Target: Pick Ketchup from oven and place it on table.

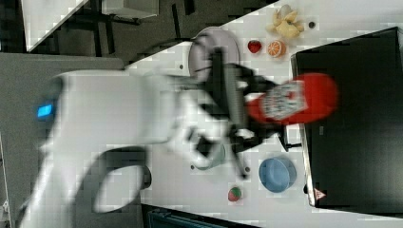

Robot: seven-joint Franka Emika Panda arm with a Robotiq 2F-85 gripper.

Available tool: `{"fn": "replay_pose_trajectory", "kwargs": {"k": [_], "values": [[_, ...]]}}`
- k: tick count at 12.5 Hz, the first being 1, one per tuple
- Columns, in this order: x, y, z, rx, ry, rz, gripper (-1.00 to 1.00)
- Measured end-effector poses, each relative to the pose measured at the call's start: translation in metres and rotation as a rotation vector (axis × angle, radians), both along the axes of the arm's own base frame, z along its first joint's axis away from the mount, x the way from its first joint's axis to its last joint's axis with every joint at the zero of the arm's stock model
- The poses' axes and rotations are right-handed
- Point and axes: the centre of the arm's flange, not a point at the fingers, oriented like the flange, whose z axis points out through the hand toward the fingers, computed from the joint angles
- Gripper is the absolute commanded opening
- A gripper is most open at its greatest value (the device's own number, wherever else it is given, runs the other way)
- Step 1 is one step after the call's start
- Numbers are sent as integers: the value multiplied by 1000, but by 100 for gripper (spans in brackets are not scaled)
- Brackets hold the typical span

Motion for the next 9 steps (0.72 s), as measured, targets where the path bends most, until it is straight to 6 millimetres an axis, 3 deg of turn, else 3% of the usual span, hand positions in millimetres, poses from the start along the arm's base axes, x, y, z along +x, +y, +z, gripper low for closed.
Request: {"fn": "replay_pose_trajectory", "kwargs": {"k": [3,5,6,9], "values": [[4,65,60,58,-55,112,27],[14,115,79,107,-36,200,27],[22,141,78,120,-18,245,27],[47,226,48,161,66,393,27]]}}
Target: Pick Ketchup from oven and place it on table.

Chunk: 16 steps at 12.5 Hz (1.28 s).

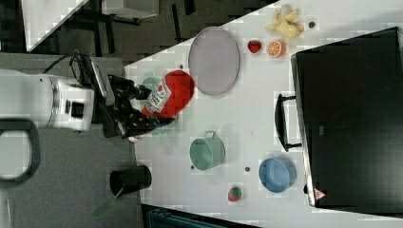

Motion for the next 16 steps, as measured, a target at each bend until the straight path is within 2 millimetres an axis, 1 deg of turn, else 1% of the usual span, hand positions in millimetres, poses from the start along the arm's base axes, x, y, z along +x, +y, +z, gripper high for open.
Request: {"fn": "replay_pose_trajectory", "kwargs": {"k": [2,3,4,5,6,7,8,9,11,13,15,16], "values": [[16,61,-27,14,29,109,27],[20,89,-46,9,27,158,27],[22,112,-66,3,19,199,27],[19,132,-91,16,28,225,27],[16,147,-117,30,42,242,27],[8,155,-144,36,68,251,27],[0,157,-171,28,78,257,27],[-6,154,-194,22,74,253,27],[-24,139,-241,11,93,228,27],[-34,120,-278,-13,85,206,27],[-51,106,-314,-2,109,159,27],[-55,99,-326,-8,86,146,27]]}}
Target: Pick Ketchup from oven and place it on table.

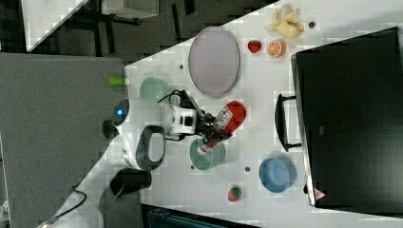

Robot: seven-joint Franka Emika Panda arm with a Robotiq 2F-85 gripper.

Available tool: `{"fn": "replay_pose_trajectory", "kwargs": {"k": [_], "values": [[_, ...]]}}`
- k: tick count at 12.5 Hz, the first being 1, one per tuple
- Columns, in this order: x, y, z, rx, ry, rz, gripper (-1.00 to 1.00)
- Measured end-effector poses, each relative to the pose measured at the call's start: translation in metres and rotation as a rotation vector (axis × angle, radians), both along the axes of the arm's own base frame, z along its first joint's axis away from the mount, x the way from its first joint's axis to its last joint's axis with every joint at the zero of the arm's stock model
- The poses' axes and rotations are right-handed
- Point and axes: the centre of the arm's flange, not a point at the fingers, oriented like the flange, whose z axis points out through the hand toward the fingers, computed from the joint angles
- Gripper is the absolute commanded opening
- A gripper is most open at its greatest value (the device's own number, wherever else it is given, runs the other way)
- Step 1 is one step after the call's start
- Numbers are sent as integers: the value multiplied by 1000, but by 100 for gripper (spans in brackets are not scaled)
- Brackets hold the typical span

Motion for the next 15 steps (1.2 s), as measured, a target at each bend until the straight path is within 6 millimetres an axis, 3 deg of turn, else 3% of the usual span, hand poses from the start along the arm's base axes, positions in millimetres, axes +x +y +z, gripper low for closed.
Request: {"fn": "replay_pose_trajectory", "kwargs": {"k": [2,5,9,10,12,15], "values": [[-6,-12,-15,-23,-22,-6,34],[-3,-24,-25,-40,-69,-22,97],[3,-30,-13,-32,-107,-53,100],[6,-27,1,-30,-115,-40,100],[13,-13,57,6,-163,-28,100],[24,-1,176,42,-292,1,100]]}}
